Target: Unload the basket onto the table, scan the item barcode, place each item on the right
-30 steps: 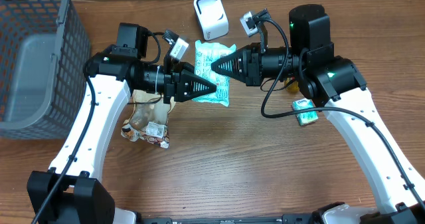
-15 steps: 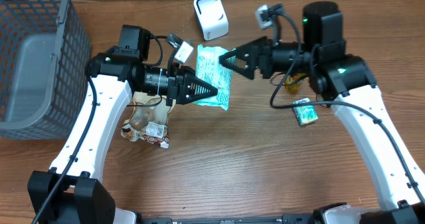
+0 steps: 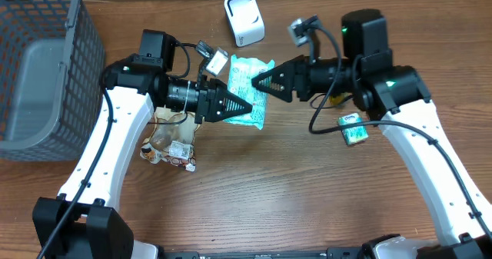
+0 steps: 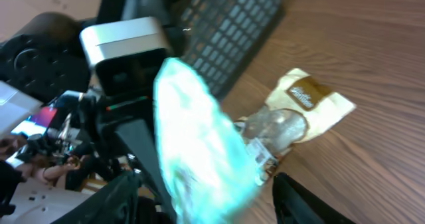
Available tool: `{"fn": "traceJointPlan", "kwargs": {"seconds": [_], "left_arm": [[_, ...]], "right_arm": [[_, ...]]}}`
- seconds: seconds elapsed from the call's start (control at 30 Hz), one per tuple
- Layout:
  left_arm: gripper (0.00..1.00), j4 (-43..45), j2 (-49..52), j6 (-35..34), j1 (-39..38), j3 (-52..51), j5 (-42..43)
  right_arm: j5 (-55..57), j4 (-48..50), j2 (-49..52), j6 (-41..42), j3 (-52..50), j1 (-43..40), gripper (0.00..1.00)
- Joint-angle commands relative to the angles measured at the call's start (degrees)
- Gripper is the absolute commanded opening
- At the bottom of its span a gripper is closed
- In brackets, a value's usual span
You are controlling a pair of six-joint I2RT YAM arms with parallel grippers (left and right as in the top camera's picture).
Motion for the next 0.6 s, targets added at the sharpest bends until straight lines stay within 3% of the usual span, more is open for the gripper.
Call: {"fn": "traceJointPlan", "kwargs": {"seconds": [0.0, 0.17, 0.33, 0.47, 0.57], "left_arm": [[0.04, 0.0, -0.2, -0.3, -0.5, 0.4, 0.9], [0.04, 0.0, -0.2, -0.5, -0.6, 0.4, 1.4], [0.04, 0.3, -0.2, -0.4, -0.5, 0.4, 3.4], [0.04, 0.5, -0.2, -0.4, -0.5, 0.4, 3.8], [0.04, 0.5, -0.2, -0.4, -0.6, 0.4, 4.9]], "right_arm": [[-0.3, 1.2, -1.3, -0.7, 0.6, 1.3, 0.60], [3.3, 0.9, -1.2, -0.7, 0.5, 1.5, 0.49], [4.8, 0.6, -1.1, -0.7, 0.5, 1.6, 0.47], [4.8, 0.4, -1.1, -0.7, 0.5, 1.6, 0.28], [4.8, 0.7, -1.1, -0.7, 0.5, 1.6, 0.04]]}}
